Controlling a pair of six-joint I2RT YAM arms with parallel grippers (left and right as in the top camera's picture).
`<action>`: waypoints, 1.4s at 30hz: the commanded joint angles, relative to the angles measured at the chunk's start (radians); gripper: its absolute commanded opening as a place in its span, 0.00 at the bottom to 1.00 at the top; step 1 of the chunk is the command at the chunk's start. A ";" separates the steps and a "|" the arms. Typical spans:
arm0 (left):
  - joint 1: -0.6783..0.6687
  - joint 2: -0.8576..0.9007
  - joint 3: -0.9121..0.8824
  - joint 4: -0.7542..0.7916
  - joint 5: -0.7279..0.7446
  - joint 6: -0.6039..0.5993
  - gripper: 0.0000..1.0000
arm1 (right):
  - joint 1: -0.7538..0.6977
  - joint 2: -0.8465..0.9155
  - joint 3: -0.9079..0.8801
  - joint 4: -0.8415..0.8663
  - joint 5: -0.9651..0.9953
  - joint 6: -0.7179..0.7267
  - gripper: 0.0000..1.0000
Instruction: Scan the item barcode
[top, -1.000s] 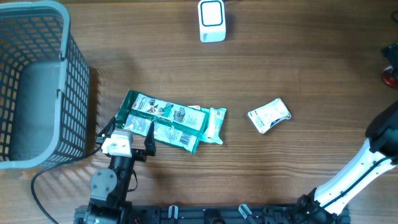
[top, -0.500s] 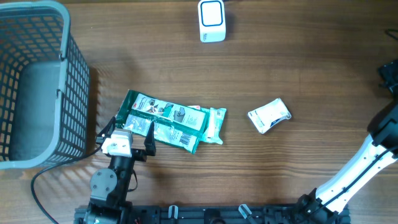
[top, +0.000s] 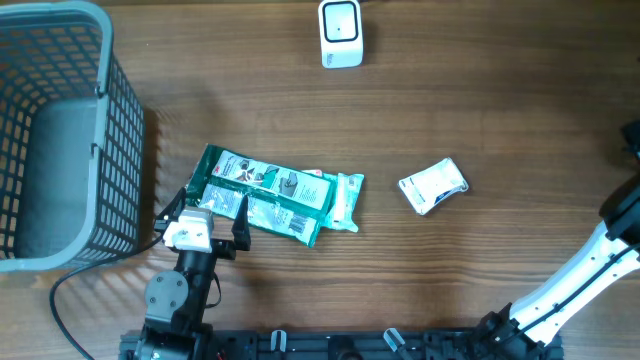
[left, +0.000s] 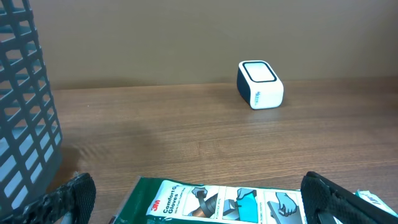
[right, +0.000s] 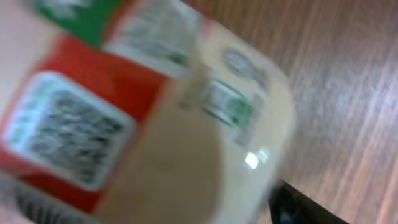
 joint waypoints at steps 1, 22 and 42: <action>-0.006 -0.004 -0.005 0.003 -0.010 -0.013 1.00 | -0.037 -0.037 0.004 -0.028 0.024 0.005 0.75; -0.006 -0.002 -0.005 0.003 -0.010 -0.013 1.00 | 0.217 -0.339 0.004 -0.549 -0.683 0.087 1.00; -0.006 -0.002 -0.005 0.003 -0.010 -0.013 1.00 | 0.956 -0.687 -0.132 -0.752 -0.333 0.215 1.00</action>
